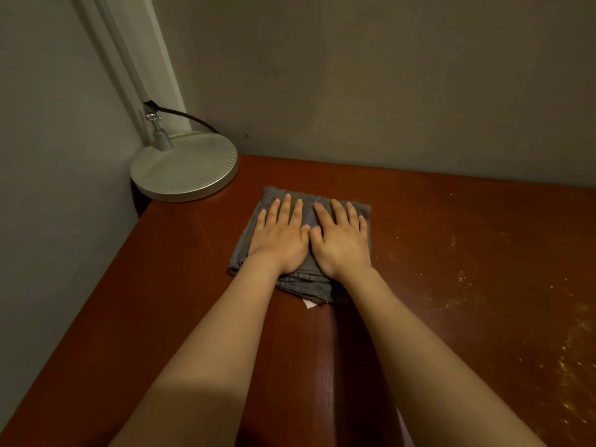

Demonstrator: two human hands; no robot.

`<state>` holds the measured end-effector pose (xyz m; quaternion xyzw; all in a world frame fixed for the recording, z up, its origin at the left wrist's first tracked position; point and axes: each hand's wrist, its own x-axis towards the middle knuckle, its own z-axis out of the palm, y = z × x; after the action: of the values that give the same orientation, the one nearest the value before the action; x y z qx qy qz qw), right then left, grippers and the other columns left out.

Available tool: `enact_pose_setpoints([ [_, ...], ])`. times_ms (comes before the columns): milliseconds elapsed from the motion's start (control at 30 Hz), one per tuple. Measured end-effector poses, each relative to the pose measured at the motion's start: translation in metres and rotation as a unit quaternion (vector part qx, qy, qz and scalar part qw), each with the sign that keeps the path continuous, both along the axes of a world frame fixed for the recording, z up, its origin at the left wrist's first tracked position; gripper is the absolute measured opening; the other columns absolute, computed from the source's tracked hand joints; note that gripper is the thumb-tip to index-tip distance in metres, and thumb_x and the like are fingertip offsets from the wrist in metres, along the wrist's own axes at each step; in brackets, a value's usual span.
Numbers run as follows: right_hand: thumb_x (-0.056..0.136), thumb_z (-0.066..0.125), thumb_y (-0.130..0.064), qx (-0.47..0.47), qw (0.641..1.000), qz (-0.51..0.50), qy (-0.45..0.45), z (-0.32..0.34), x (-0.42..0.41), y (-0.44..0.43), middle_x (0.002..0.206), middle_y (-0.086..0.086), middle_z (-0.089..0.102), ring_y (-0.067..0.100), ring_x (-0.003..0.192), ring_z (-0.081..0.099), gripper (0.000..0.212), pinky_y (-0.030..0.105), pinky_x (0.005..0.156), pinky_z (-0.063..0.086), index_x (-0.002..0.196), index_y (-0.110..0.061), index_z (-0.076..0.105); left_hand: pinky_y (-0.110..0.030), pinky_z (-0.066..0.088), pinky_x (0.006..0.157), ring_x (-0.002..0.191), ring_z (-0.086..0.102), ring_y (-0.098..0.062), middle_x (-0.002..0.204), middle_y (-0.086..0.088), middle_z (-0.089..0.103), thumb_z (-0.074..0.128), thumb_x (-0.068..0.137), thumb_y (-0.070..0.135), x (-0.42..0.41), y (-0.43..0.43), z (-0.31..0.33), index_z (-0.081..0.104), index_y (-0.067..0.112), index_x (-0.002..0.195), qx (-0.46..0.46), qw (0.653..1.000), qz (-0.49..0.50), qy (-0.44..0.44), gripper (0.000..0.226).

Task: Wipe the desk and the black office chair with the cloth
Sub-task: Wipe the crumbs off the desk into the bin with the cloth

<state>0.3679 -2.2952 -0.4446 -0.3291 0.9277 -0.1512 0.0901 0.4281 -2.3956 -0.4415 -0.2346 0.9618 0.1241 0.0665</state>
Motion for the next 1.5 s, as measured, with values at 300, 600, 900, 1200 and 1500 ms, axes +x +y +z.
enact_pose_setpoints([
  [300, 0.1, 0.026, -0.04, -0.008, 1.0, -0.007, 0.008, 0.001, -0.04, -0.024, 0.159, 0.004, 0.006, 0.024, 0.146, -0.004, 0.053, 0.042, 0.117, -0.003, 0.151, -0.027, 0.017, -0.038, -0.007, 0.117, 0.145, -0.014, -0.02, 0.158, -0.003, -0.015, 0.012, 0.102, 0.035, -0.042, -0.026, -0.002, -0.007, 0.017, 0.15, 0.0, 1.0, -0.006, 0.002, 0.055],
  [600, 0.1, 0.028, -0.039, -0.012, 1.0, -0.013, 0.023, -0.003, -0.088, -0.05, 0.159, 0.005, 0.01, 0.025, 0.146, 0.0, 0.052, 0.042, 0.116, -0.001, 0.15, -0.028, 0.02, -0.038, -0.006, 0.118, 0.145, -0.012, -0.021, 0.158, -0.003, -0.013, 0.012, 0.102, 0.034, -0.091, -0.051, -0.003, -0.006, 0.016, 0.15, -0.017, 1.0, -0.002, 0.005, 0.055],
  [900, 0.1, 0.028, -0.038, -0.015, 1.0, -0.014, 0.006, 0.0, -0.105, -0.057, 0.159, 0.004, 0.008, 0.024, 0.146, -0.003, 0.052, 0.041, 0.116, -0.003, 0.15, -0.028, 0.018, -0.038, -0.006, 0.117, 0.145, -0.014, -0.021, 0.158, -0.004, -0.015, 0.012, 0.102, 0.034, -0.108, -0.058, -0.001, -0.008, 0.016, 0.15, -0.007, 1.0, -0.006, -0.004, 0.055],
  [1200, 0.1, 0.028, -0.038, -0.014, 1.0, -0.011, -0.011, 0.001, -0.108, -0.058, 0.159, 0.004, 0.006, 0.024, 0.146, -0.004, 0.053, 0.041, 0.117, -0.004, 0.15, -0.027, 0.017, -0.038, -0.006, 0.118, 0.145, -0.013, -0.021, 0.158, -0.004, -0.015, 0.013, 0.102, 0.034, -0.114, -0.061, 0.0, -0.008, 0.017, 0.15, -0.011, 1.0, -0.002, -0.013, 0.055],
  [1500, 0.1, 0.027, -0.041, -0.02, 0.999, 0.015, -0.023, 0.001, -0.118, -0.057, 0.16, 0.003, 0.004, 0.024, 0.146, -0.008, 0.054, 0.041, 0.117, -0.005, 0.151, -0.027, 0.015, -0.038, -0.005, 0.118, 0.146, -0.011, -0.02, 0.158, -0.003, -0.014, 0.013, 0.102, 0.034, -0.121, -0.059, -0.001, -0.007, 0.017, 0.15, -0.016, 0.999, 0.021, -0.021, 0.055],
])
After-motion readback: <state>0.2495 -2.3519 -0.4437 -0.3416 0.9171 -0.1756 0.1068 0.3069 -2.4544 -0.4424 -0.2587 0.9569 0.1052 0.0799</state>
